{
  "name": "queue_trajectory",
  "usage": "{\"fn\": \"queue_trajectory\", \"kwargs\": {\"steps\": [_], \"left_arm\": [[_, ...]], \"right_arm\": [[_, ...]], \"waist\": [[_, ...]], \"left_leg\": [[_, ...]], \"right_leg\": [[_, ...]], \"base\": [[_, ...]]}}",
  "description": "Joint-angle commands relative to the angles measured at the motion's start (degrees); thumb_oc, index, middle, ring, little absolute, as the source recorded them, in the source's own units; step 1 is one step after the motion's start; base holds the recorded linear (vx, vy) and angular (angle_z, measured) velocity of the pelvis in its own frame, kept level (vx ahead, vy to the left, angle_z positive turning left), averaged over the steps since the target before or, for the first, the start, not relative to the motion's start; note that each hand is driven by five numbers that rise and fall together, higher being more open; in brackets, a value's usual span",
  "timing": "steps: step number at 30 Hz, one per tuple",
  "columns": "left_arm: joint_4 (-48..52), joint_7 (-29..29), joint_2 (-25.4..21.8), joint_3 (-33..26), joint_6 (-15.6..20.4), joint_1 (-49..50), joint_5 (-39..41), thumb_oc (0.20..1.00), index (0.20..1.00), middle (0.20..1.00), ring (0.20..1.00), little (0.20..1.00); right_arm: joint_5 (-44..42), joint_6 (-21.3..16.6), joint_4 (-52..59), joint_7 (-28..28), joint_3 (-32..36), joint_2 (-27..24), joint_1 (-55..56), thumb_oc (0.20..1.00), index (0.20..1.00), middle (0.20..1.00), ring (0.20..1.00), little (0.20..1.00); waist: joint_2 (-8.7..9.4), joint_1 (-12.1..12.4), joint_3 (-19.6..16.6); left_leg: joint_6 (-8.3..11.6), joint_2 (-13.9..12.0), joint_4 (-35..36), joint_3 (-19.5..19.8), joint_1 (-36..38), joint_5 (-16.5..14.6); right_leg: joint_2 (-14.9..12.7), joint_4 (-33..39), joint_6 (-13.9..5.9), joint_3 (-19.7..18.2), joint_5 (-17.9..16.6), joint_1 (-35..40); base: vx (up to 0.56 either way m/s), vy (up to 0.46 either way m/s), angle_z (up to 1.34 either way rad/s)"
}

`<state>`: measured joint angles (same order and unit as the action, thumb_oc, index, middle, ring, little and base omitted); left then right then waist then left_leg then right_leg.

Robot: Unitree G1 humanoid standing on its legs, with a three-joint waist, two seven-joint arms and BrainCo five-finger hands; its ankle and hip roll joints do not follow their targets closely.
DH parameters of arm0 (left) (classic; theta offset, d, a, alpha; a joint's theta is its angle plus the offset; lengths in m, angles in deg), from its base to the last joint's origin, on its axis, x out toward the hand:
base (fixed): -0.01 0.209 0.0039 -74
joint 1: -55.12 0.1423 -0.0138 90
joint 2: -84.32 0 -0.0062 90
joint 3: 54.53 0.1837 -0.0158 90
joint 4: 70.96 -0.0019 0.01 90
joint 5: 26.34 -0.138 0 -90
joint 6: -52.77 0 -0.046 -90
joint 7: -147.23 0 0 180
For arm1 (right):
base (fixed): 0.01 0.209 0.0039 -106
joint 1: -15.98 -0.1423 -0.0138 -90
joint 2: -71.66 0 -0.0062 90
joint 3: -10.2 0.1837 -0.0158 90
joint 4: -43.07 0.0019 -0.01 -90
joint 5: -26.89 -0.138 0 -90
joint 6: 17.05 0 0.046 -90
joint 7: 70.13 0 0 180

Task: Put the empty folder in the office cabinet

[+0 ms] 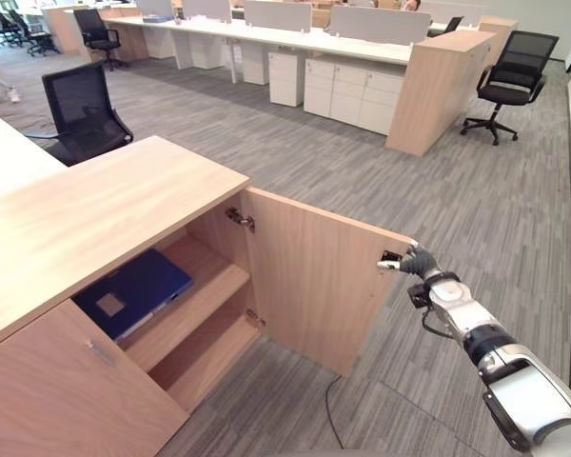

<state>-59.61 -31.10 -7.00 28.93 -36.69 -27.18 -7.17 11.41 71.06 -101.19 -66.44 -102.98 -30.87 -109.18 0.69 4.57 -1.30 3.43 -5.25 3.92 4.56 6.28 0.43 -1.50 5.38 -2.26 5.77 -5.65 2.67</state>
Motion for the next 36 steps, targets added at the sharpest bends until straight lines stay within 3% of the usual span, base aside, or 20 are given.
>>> {"fn": "queue_trajectory", "kwargs": {"steps": [1,10,15,18,21,24,30,36], "left_arm": [[-2.33,-0.61,-2.04,1.34,0.89,-0.55,1.55,1.000,1.000,1.000,1.000,1.000],[-1.89,-0.75,-1.68,2.17,1.02,-0.94,2.80,1.000,1.000,1.000,1.000,1.000],[-2.23,-1.12,-1.14,2.22,0.62,-1.74,3.39,1.000,1.000,1.000,1.000,1.000],[-2.38,-1.04,-0.85,2.31,0.41,-2.62,3.12,1.000,1.000,1.000,1.000,1.000],[-0.82,-0.42,-0.16,2.70,0.14,-2.97,1.92,1.000,1.000,1.000,1.000,1.000],[0.22,-0.08,0.11,2.93,0.11,-3.09,1.99,1.000,1.000,1.000,1.000,1.000],[1.43,-1.38,0.81,3.66,0.17,-3.13,2.21,1.000,1.000,1.000,1.000,1.000],[1.03,-1.75,0.99,3.32,0.03,-3.00,2.37,1.000,1.000,1.000,1.000,1.000]], "right_arm": [[-3.06,-3.51,-2.11,-0.61,-2.40,2.08,-3.92,1.000,1.000,1.000,1.000,1.000],[-8.50,-3.98,0.42,-3.75,-6.81,5.71,-6.32,1.000,1.000,1.000,1.000,1.000],[-13.26,-3.45,5.99,-7.71,-12.65,10.74,-5.23,1.000,1.000,1.000,1.000,1.000],[-24.86,-1.69,12.69,-13.04,-16.43,14.76,-1.74,1.000,1.000,1.000,1.000,1.000],[-37.33,3.07,23.53,-19.57,-24.29,18.81,4.70,1.000,1.000,1.000,1.000,1.000],[-42.39,4.22,27.85,-20.96,-26.97,19.86,6.57,1.000,1.000,1.000,1.000,1.000],[-50.66,1.49,35.54,-21.04,-28.99,24.16,8.07,1.000,1.000,1.000,1.000,1.000],[-50.55,0.99,37.37,-21.59,-30.42,22.96,9.90,1.000,1.000,1.000,1.000,1.000]], "waist": [[4.10,0.19,-0.95],[4.71,1.43,-0.83],[4.91,1.92,-0.64],[4.95,2.33,-0.35],[4.94,3.25,0.04],[5.00,3.61,0.22],[5.18,3.98,0.43],[5.43,4.10,0.70]], "left_leg": [[-1.50,1.58,-0.52,-0.81,-0.96,-3.31],[-1.35,1.49,-0.56,-0.27,-1.01,-3.04],[-1.20,1.34,-0.66,-0.02,-1.14,-2.84],[-1.10,1.26,-0.84,0.25,-1.40,-2.68],[-0.90,1.17,-1.25,0.74,-1.56,-2.77],[-0.80,1.10,-1.40,0.91,-1.64,-2.79],[-0.50,0.59,-1.65,1.33,-1.83,-2.83],[-0.08,0.05,-2.33,1.83,-2.01,-3.17]], "right_leg": [[-1.02,-0.38,-2.98,-0.11,5.14,0.67],[-0.97,-0.38,-2.82,0.30,5.21,1.03],[-0.87,-0.38,-2.59,0.38,5.33,1.14],[-0.79,-0.38,-2.45,0.37,5.39,1.10],[-0.72,-0.38,-2.41,0.91,5.45,1.23],[-0.73,-0.38,-2.37,1.14,5.51,1.23],[-0.45,-0.38,-2.02,1.34,5.54,1.04],[-0.02,-0.38,-1.73,1.51,6.16,1.34]], "base": [[0.00,0.000,0.00],[0.00,0.000,0.00],[0.00,0.000,0.00],[-0.01,-0.006,-0.03],[0.00,-0.006,-0.03],[0.00,-0.002,-0.01],[0.01,-0.014,0.14],[0.02,-0.035,0.22]]}}
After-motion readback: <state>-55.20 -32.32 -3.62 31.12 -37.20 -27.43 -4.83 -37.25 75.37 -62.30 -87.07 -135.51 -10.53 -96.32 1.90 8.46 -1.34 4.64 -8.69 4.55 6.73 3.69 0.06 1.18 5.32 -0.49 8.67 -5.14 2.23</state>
